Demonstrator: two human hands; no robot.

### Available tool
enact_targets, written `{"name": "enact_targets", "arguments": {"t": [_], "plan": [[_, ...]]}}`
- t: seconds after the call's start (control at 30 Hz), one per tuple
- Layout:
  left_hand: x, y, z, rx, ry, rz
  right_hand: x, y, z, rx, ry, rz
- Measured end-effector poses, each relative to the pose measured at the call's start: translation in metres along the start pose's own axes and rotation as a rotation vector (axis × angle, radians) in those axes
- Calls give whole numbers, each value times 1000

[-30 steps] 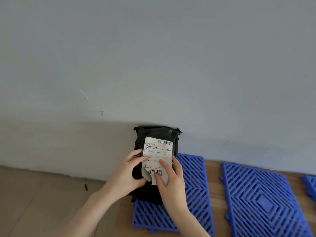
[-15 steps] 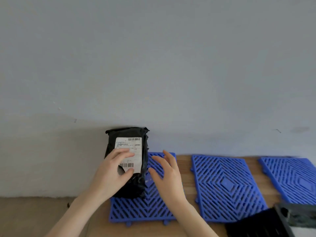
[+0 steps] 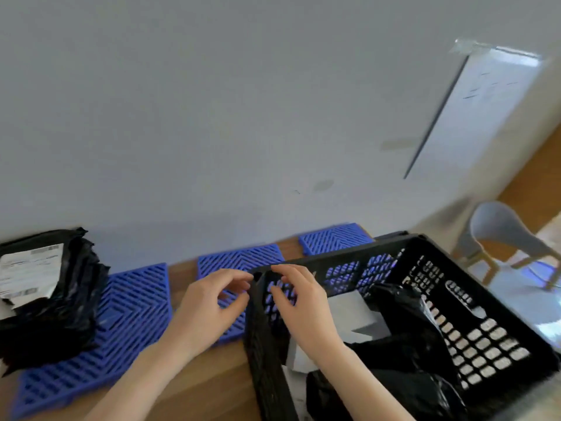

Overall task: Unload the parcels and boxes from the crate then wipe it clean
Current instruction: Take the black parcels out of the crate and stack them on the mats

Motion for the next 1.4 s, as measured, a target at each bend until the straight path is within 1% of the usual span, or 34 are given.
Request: {"name": "enact_targets", "arguments": {"t": [0.1, 0.3, 0.47, 0.53, 0.6, 0.67, 0.77, 0.9, 1.07, 1.17, 1.23, 1.3, 1.4], "plan": [[54, -15, -38, 27, 39, 111, -39, 38, -45, 100, 66, 41], [160, -33, -80, 1, -100, 566, -85, 101, -112, 264, 233, 205], [212, -27, -80, -53, -38, 896, -93, 127, -133, 293, 366, 363], [222, -20, -77, -38, -77, 959, -91, 136, -139, 305, 358, 436], [227, -15, -75, -3, -135, 968, -88, 144, -144, 313, 310, 512], [229, -12, -74, 6, -141, 943, -83, 151, -146, 302, 324, 581], [225, -13, -72, -22, -117, 881, -80, 152, -143, 274, 380, 612], [206, -15, -73, -18, -154, 782, -83, 145, -132, 230, 358, 558], [159, -22, -84, 61, -199, 542, -92, 131, -105, 118, 300, 437], [126, -19, -95, 138, -261, 357, -96, 118, -82, 23, 318, 372], [100, -13, -99, 156, -305, 162, -103, 107, -64, -33, 297, 268], [73, -4, -95, 134, -281, -25, -110, 96, -45, -80, 226, 150], [35, 16, -81, 74, -184, -259, -116, 80, -19, -145, 134, -2]]}}
Point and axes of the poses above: each hand's wrist, its own y-axis away from the middle knuckle, its own x-axis out of the palm, z = x × y, the point moved 7 cm from there along -y, towards the middle knuckle, and after that the axes turned 15 degrees about z, right-handed, at the moved point
